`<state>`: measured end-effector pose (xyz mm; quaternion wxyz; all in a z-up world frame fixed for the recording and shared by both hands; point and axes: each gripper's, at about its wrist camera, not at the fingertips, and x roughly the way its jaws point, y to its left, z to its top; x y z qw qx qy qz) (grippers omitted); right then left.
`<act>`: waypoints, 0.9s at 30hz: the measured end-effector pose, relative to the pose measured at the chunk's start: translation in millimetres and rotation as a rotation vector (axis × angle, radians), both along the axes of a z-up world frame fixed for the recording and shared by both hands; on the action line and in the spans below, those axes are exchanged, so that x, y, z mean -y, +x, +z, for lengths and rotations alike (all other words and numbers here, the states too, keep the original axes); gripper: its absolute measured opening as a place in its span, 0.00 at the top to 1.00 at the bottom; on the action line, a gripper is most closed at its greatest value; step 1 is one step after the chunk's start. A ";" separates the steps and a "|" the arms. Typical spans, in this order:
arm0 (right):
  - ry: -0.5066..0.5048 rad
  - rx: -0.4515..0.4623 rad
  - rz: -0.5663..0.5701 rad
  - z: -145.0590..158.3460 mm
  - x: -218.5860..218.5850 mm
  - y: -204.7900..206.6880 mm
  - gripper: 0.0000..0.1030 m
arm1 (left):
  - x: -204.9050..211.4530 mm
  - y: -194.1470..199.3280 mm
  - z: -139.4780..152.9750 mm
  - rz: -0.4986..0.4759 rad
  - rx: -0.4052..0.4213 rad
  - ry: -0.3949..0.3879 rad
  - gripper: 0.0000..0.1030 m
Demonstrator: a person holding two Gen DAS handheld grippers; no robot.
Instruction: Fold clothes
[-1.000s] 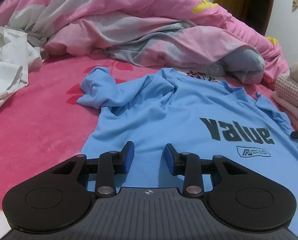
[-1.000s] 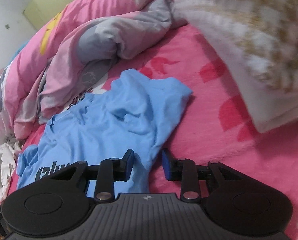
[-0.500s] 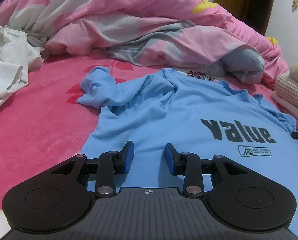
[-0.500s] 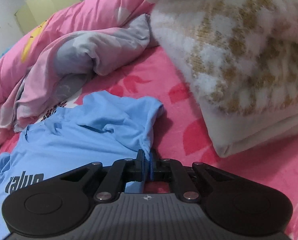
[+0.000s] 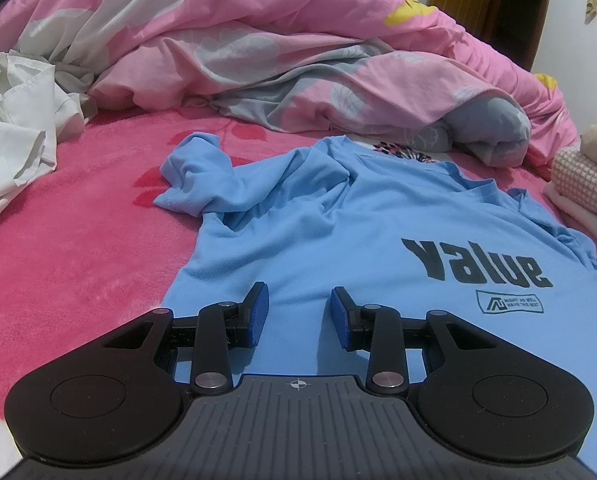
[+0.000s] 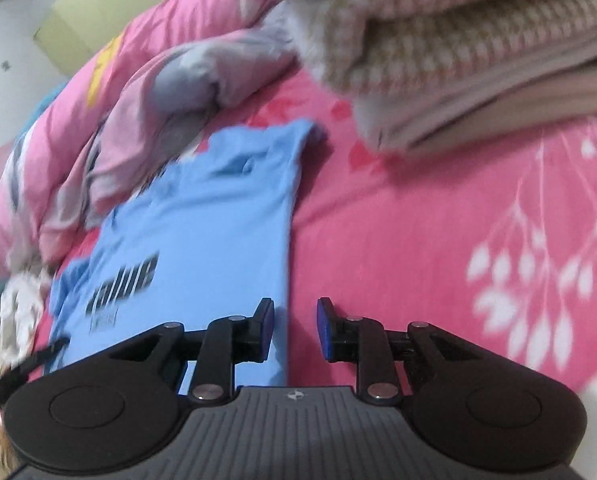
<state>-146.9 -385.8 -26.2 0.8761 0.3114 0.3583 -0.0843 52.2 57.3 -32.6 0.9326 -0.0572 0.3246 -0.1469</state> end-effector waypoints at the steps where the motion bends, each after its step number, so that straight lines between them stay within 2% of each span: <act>1: -0.012 0.010 0.010 0.7 -6.1 -4.3 0.75 | -0.1 -0.1 0.0 0.000 0.000 -0.001 0.67; 5: -0.045 0.032 0.042 0.9 -20.7 -10.7 0.80 | -1.4 0.2 -0.4 0.000 -0.001 -0.008 0.67; 7: -0.117 0.010 0.050 -0.1 -28.7 -8.4 0.95 | -1.7 0.3 -0.5 0.000 -0.001 -0.010 0.67; 8: -0.147 0.001 0.046 -0.1 -30.5 -7.2 0.96 | -1.9 0.4 -0.5 0.000 -0.001 -0.010 0.67; 11: -0.191 -0.012 0.017 -0.2 -30.8 -9.1 0.97 | -2.1 0.3 -0.5 0.000 -0.001 -0.011 0.67; 14: -0.181 -0.020 -0.019 2.7 -26.5 -10.1 0.96 | -2.6 -0.9 0.4 0.002 0.001 -0.010 0.67; 16: -0.199 -0.015 -0.055 13.4 -26.6 -10.4 0.93 | -2.9 -3.6 2.9 0.007 0.001 -0.001 0.67; 20: -0.272 0.050 -0.045 48.5 -33.3 1.6 0.92 | -1.7 -2.7 13.0 0.008 -0.009 0.012 0.66; 23: -0.320 0.099 0.044 68.9 -50.0 33.3 0.92 | 1.6 6.1 22.2 0.012 -0.007 0.006 0.66; 27: -0.352 0.155 0.227 76.8 -88.4 97.5 0.92 | 5.5 28.2 27.9 0.088 0.001 0.040 0.66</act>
